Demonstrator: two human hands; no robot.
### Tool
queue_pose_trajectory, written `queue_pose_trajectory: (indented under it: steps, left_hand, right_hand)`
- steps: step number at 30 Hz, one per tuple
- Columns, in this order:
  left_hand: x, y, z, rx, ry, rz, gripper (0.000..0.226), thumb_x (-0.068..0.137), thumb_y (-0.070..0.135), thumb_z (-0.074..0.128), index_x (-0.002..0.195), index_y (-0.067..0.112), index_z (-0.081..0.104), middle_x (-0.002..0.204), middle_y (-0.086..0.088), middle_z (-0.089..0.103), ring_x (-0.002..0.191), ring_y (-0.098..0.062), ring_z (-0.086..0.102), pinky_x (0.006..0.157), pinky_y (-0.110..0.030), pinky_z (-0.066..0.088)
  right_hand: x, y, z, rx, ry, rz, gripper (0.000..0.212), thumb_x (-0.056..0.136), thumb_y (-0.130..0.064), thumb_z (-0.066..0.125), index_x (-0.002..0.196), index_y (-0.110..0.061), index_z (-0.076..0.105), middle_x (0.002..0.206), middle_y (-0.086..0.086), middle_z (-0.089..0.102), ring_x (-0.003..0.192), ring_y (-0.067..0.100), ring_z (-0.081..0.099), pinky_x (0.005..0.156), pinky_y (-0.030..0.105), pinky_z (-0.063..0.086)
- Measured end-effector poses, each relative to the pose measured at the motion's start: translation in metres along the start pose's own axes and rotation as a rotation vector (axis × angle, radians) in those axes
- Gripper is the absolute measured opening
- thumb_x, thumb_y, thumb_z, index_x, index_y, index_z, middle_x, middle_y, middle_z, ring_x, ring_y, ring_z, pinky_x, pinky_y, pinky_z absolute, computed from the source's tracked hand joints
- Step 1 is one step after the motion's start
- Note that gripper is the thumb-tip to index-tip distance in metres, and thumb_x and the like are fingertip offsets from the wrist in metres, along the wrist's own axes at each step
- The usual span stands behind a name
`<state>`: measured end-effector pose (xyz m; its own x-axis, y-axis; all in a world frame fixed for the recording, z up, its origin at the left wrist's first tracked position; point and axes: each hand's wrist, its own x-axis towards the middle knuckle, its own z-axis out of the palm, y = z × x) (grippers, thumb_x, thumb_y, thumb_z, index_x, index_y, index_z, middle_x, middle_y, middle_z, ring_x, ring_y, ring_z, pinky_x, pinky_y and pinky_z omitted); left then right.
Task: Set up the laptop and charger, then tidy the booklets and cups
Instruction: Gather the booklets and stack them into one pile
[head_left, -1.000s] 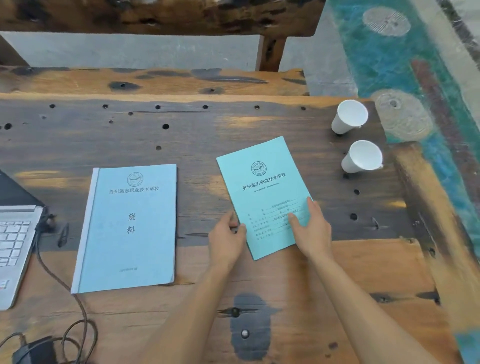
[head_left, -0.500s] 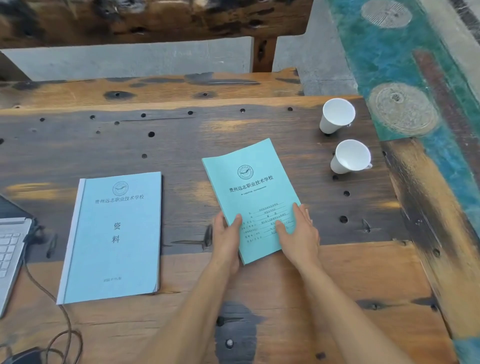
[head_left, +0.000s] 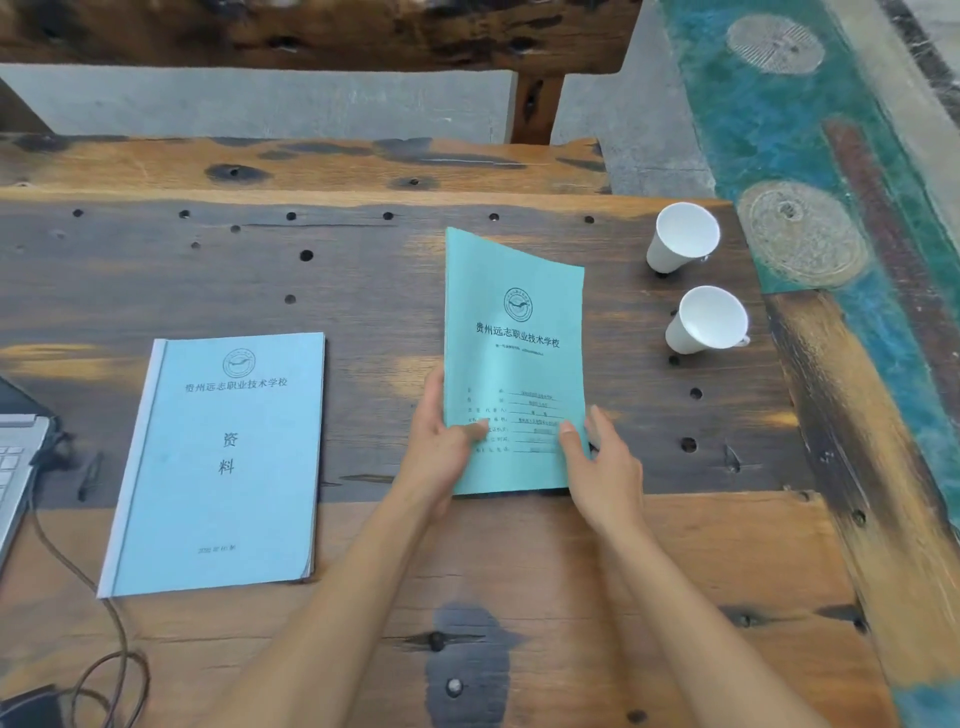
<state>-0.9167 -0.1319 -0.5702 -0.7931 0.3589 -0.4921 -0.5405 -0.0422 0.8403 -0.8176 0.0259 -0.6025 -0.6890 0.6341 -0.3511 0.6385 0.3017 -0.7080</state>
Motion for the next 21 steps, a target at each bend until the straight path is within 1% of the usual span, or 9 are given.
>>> queue_pose_trajectory:
  steps: [2,5,7,9,11,14,17,19,21]
  left_hand:
    - [-0.002,0.013,-0.023,0.032,-0.021,-0.012,0.076,0.086,-0.017,0.055,0.132,0.043,0.052,0.119,-0.001,0.074,0.103,-0.026,0.074,0.072,-0.038,0.061]
    - [-0.008,0.026,-0.065,0.043,-0.064,-0.032,0.078,0.086,-0.016,0.057,0.135,0.044,0.052,0.122,-0.002,0.073,0.106,-0.028,0.073,0.079,-0.043,0.062]
    - [-0.012,0.033,-0.096,0.059,-0.067,-0.017,0.076,0.086,-0.016,0.057,0.135,0.042,0.053,0.122,-0.003,0.073,0.105,-0.028,0.073,0.076,-0.041,0.062]
    - [-0.017,0.038,-0.128,0.101,-0.028,-0.028,0.074,0.087,-0.013,0.059,0.133,0.044,0.054,0.119,-0.003,0.074,0.102,-0.029,0.074,0.071,-0.037,0.062]
    - [-0.022,0.038,-0.158,0.129,0.033,-0.057,0.070,0.089,-0.009,0.061,0.132,0.046,0.053,0.114,-0.002,0.076,0.097,-0.029,0.075,0.067,-0.035,0.062]
    - [-0.032,0.033,-0.202,0.153,0.156,-0.064,0.060,0.089,-0.004,0.066,0.127,0.043,0.058,0.108,-0.001,0.078,0.091,-0.027,0.077,0.063,-0.033,0.062]
    - [-0.042,0.029,-0.245,0.181,0.293,-0.051,0.050,0.087,0.004,0.073,0.119,0.042,0.061,0.103,0.003,0.079,0.086,-0.024,0.077,0.061,-0.030,0.061]
    - [-0.047,0.027,-0.272,0.250,0.388,-0.038,0.045,0.085,0.011,0.078,0.115,0.041,0.062,0.099,0.004,0.079,0.085,-0.022,0.077,0.066,-0.035,0.063]
    - [-0.050,0.024,-0.294,0.363,0.464,-0.012,0.041,0.084,0.020,0.080,0.115,0.038,0.062,0.097,0.007,0.079,0.086,-0.016,0.077,0.078,-0.041,0.061]
  right_hand:
    - [-0.002,-0.010,0.007,0.085,0.011,0.009,0.019,0.100,-0.046,0.053,0.108,-0.030,0.062,0.108,-0.020,0.073,0.101,0.006,0.067,0.081,0.029,0.049]
    - [-0.006,-0.027,0.027,0.295,-0.047,0.080,0.025,0.097,-0.036,0.065,0.119,-0.025,0.069,0.111,-0.012,0.076,0.106,0.012,0.070,0.097,0.040,0.054]
    - [-0.012,-0.039,0.045,0.388,-0.135,0.099,0.027,0.095,-0.025,0.069,0.122,-0.023,0.068,0.113,-0.008,0.076,0.107,0.015,0.072,0.099,0.045,0.055]
    - [-0.021,-0.051,0.067,0.400,-0.197,0.090,0.031,0.095,-0.019,0.070,0.125,-0.023,0.064,0.118,-0.006,0.074,0.110,0.018,0.070,0.100,0.047,0.054]
    - [-0.031,-0.065,0.089,0.382,-0.224,0.072,0.030,0.094,-0.018,0.070,0.123,-0.023,0.060,0.119,-0.004,0.072,0.112,0.020,0.068,0.101,0.048,0.053]
    - [-0.049,-0.087,0.126,0.333,-0.264,0.045,0.032,0.095,-0.017,0.068,0.124,-0.022,0.056,0.119,-0.004,0.069,0.113,0.020,0.066,0.100,0.043,0.052]
    - [-0.068,-0.107,0.160,0.268,-0.336,0.023,0.034,0.096,-0.021,0.065,0.128,-0.025,0.053,0.118,-0.010,0.065,0.115,0.016,0.062,0.100,0.038,0.050]
    - [-0.079,-0.118,0.180,0.248,-0.362,0.000,0.032,0.096,-0.022,0.065,0.126,-0.027,0.052,0.116,-0.014,0.064,0.113,0.013,0.062,0.097,0.033,0.049]
    - [-0.089,-0.128,0.198,0.233,-0.355,-0.027,0.031,0.095,-0.020,0.067,0.122,-0.027,0.052,0.114,-0.013,0.066,0.107,0.010,0.062,0.086,0.024,0.045]
